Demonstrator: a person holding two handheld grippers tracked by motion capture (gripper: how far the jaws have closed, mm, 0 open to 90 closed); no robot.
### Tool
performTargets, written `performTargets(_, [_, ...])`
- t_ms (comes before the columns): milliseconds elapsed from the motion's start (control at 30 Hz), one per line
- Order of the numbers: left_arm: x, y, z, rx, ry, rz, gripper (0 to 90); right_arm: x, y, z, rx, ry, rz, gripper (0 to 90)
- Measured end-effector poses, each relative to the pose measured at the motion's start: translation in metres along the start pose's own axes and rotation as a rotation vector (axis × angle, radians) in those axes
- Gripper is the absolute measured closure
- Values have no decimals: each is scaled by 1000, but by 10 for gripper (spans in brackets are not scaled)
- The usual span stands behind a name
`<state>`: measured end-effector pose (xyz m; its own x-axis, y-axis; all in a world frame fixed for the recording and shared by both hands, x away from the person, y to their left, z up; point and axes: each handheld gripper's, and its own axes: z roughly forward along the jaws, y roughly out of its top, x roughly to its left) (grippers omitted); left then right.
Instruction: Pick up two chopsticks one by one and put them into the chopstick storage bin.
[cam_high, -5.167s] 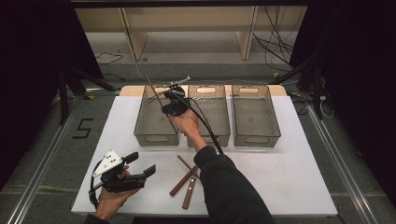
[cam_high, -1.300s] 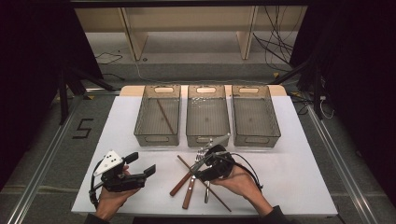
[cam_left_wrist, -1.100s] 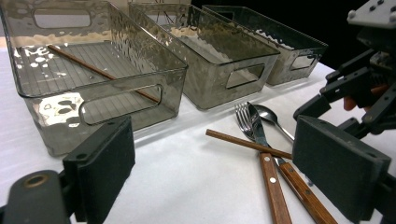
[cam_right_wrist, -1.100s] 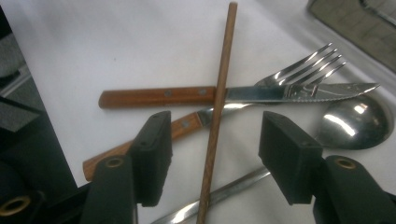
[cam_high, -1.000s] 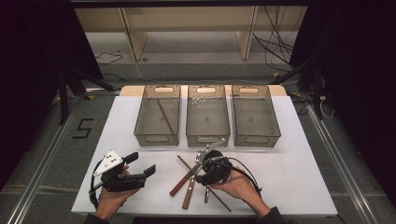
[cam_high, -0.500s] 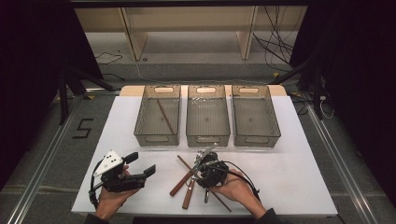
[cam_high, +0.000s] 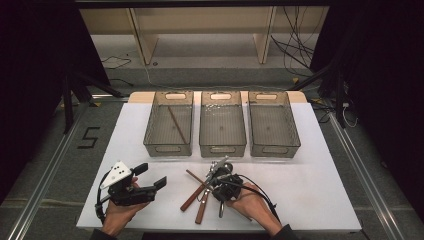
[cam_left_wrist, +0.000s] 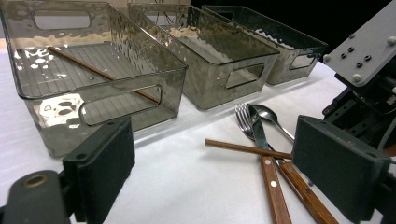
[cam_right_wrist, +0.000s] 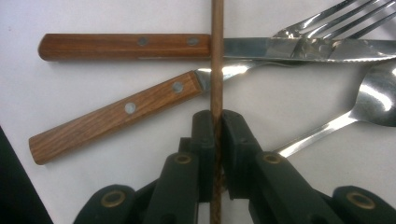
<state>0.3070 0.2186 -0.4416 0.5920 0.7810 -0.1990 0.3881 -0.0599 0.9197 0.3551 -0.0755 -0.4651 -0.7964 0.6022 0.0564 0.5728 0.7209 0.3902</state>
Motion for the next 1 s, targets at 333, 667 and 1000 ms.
performTargets(333, [0, 0, 0, 1, 0, 1, 127, -1, 1, -7, -35, 16, 7, 855])
performTargets(667, [0, 0, 0, 1, 2, 0, 127, -8, 7, -25, -115, 37, 32, 856])
performTargets(1000, [0, 0, 0, 0, 3, -2, 127, -21, 20, -45, -209, 50, 66, 856])
